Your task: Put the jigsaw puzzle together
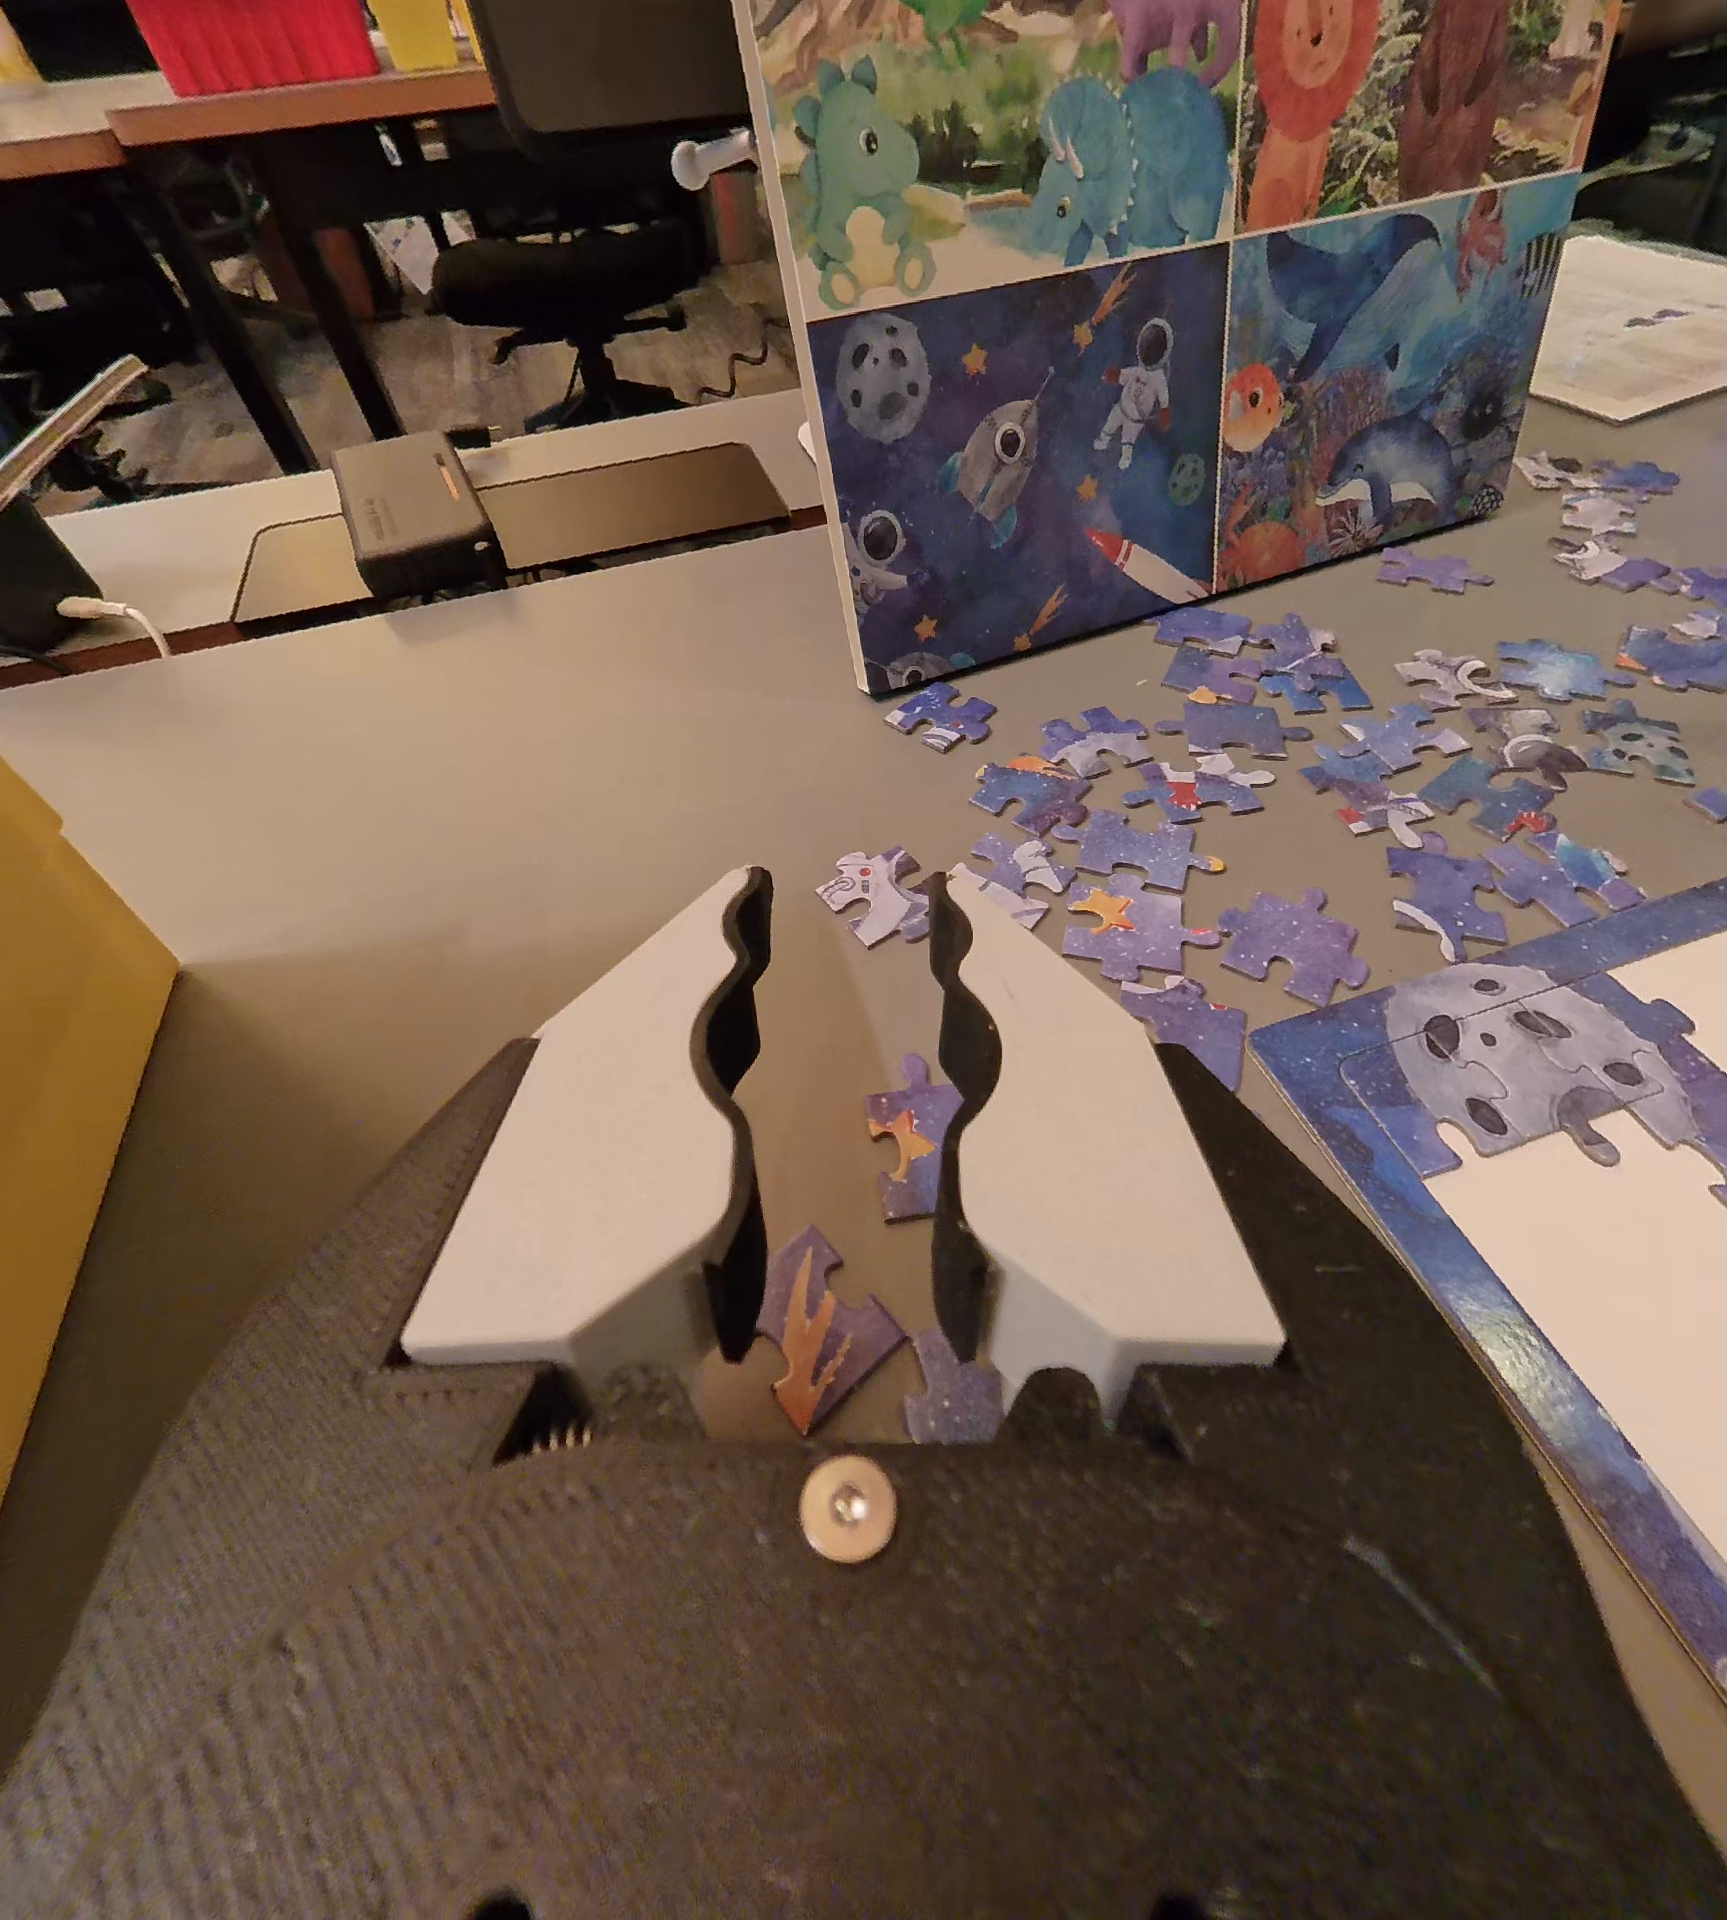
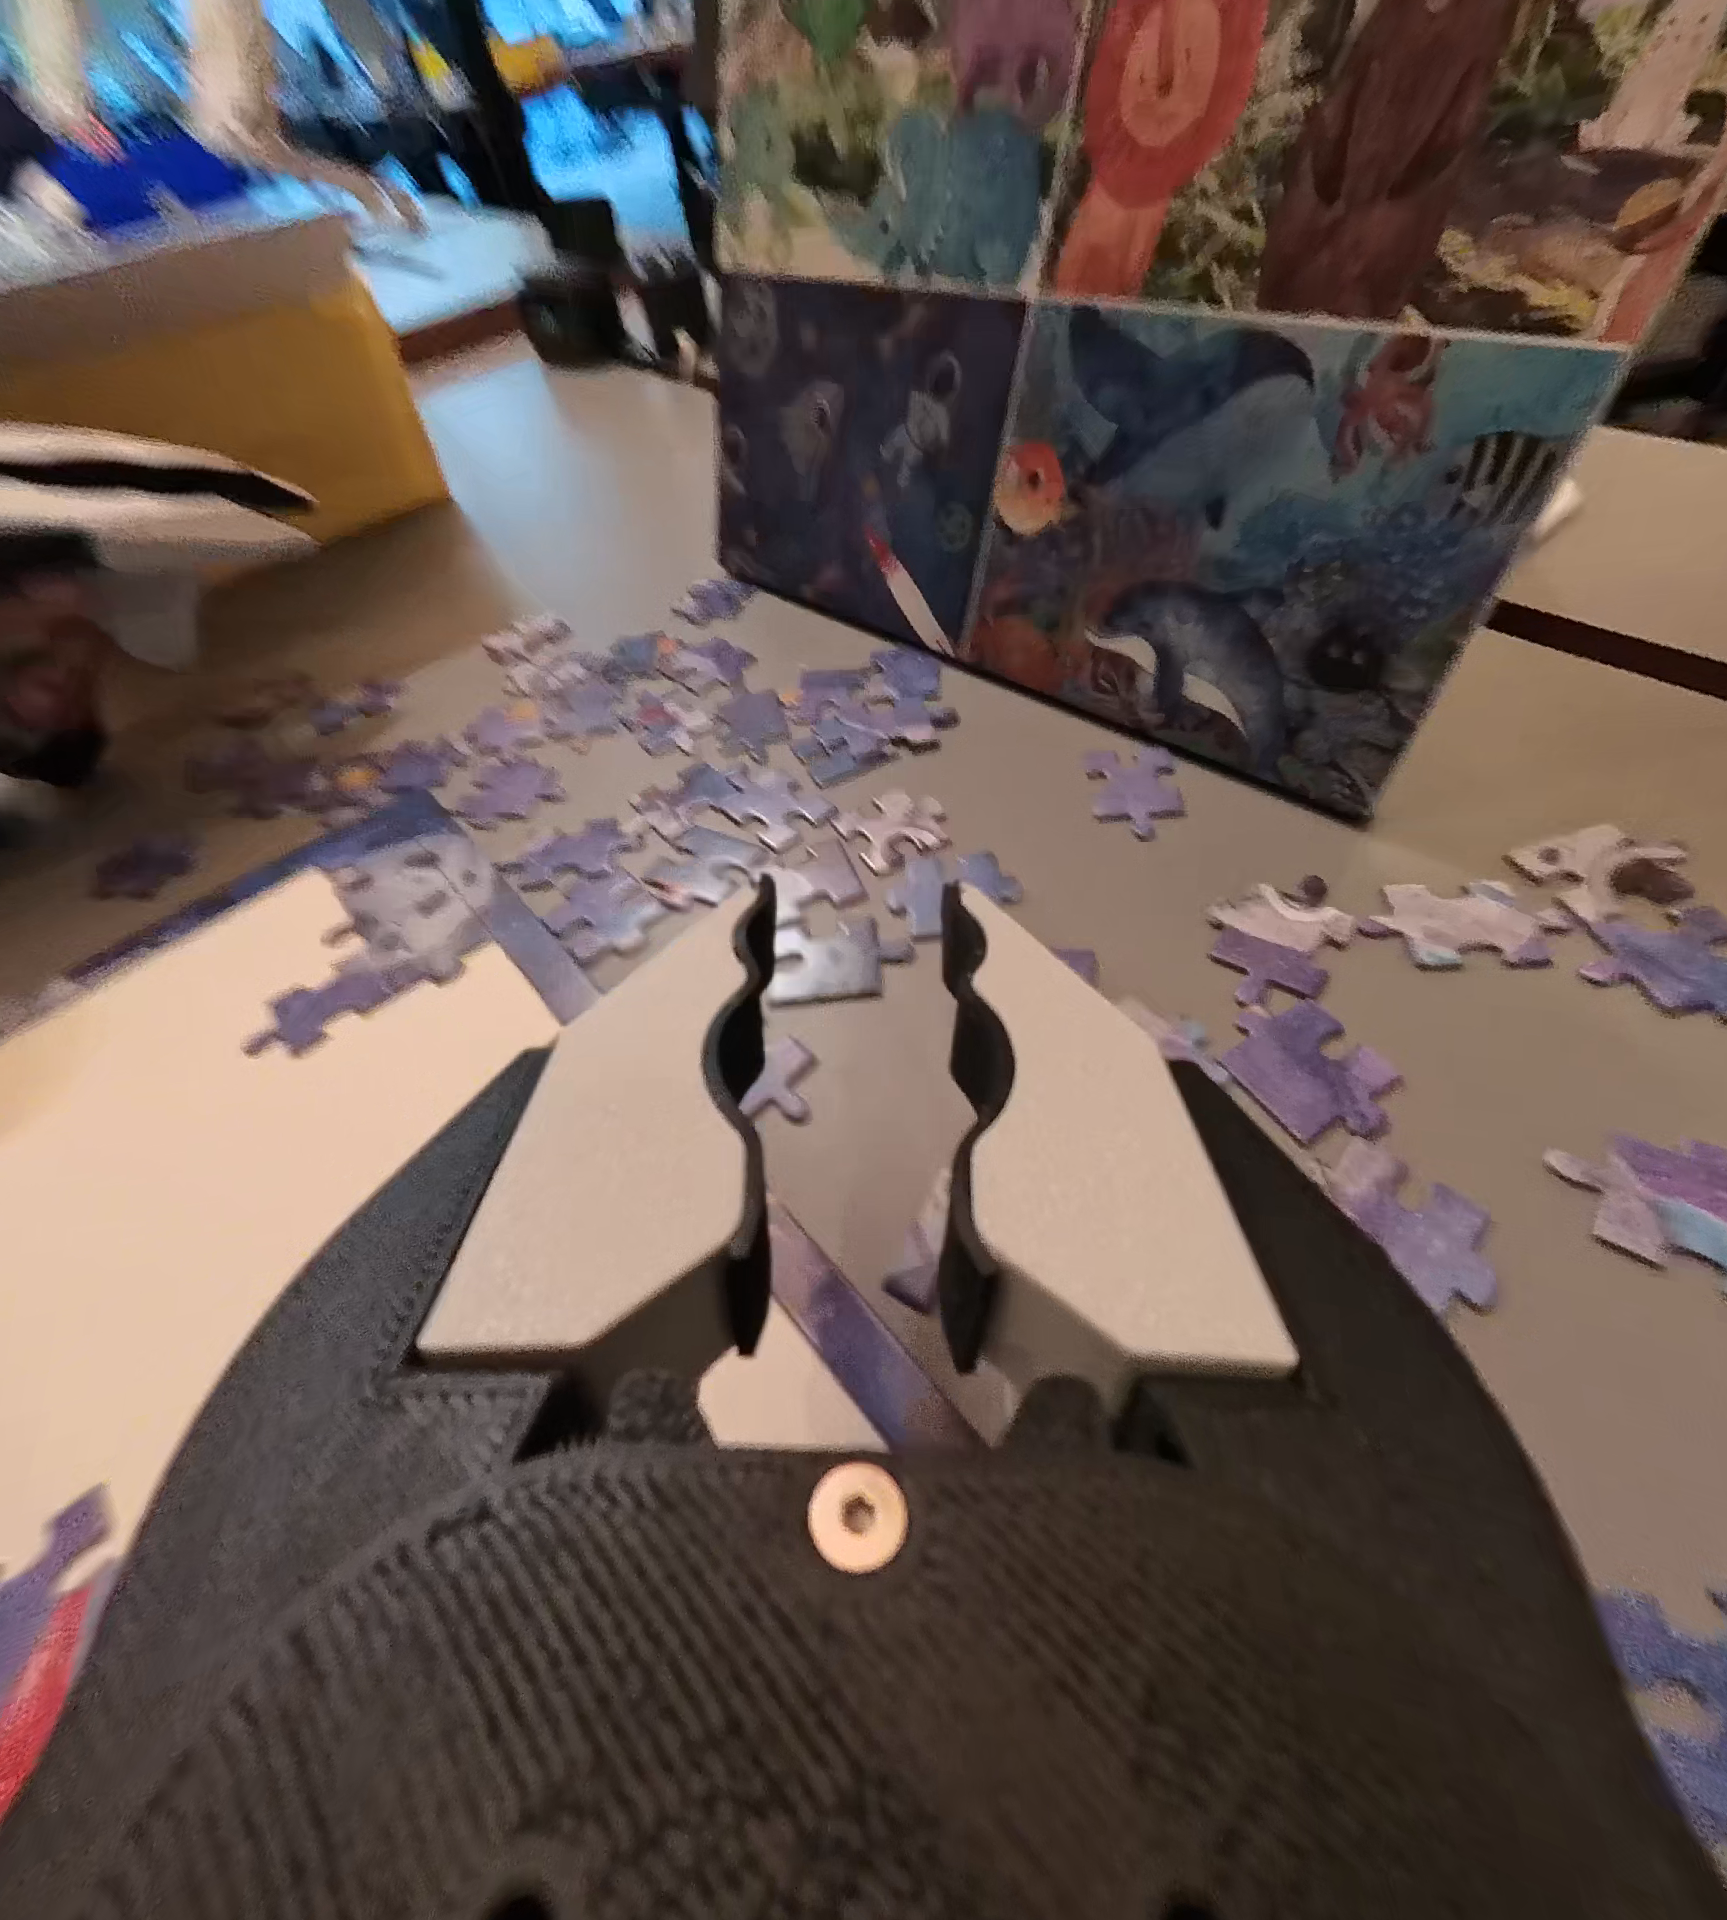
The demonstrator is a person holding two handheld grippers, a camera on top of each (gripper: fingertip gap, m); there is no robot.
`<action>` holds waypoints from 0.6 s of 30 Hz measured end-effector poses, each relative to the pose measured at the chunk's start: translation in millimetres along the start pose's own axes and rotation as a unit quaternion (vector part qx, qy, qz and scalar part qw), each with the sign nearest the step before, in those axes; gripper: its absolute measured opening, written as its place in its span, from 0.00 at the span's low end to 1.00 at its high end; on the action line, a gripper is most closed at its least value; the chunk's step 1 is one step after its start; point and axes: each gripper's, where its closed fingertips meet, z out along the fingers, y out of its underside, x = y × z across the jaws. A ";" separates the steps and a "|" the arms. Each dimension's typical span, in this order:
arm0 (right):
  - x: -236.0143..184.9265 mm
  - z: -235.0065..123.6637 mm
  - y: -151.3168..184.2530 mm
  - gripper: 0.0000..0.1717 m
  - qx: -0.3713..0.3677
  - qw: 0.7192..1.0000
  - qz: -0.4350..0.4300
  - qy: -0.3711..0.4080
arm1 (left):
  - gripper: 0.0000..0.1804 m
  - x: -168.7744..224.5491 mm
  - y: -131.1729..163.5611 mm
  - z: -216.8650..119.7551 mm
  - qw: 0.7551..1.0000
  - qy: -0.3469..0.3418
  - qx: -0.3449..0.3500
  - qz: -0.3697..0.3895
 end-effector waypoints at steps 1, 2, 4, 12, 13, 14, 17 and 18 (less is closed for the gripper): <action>3.5 3.0 6.6 0.18 -0.024 0.999 -0.012 0.020 | 0.16 -0.3 0.0 0.0 1.000 0.000 0.000 -0.002; 4.1 6.9 12.3 0.18 -0.046 0.998 -0.022 0.032 | 0.16 -0.6 0.1 0.0 1.000 0.001 0.000 -0.004; -0.1 16.3 21.1 0.21 -0.081 0.995 -0.031 0.041 | 0.16 -1.2 0.1 0.1 1.000 0.001 0.000 -0.007; -13.7 45.4 46.0 0.30 -0.175 0.983 -0.044 0.036 | 0.16 -0.5 0.3 0.4 1.000 0.001 -0.001 -0.004; -12.6 46.8 50.5 0.29 -0.187 0.981 -0.042 0.037 | 0.16 -0.3 0.4 0.5 1.000 0.001 -0.002 -0.003; -11.4 47.4 52.4 0.30 -0.193 0.980 -0.039 0.040 | 0.16 -0.2 0.5 0.6 1.000 0.001 -0.002 -0.003; -9.3 48.1 51.6 0.26 -0.193 0.979 -0.038 0.046 | 0.16 -0.1 0.6 0.7 1.000 0.002 -0.003 -0.002; -8.9 48.0 51.6 0.25 -0.193 0.980 -0.037 0.046 | 0.16 -0.1 0.7 0.7 1.000 0.002 -0.003 -0.002</action>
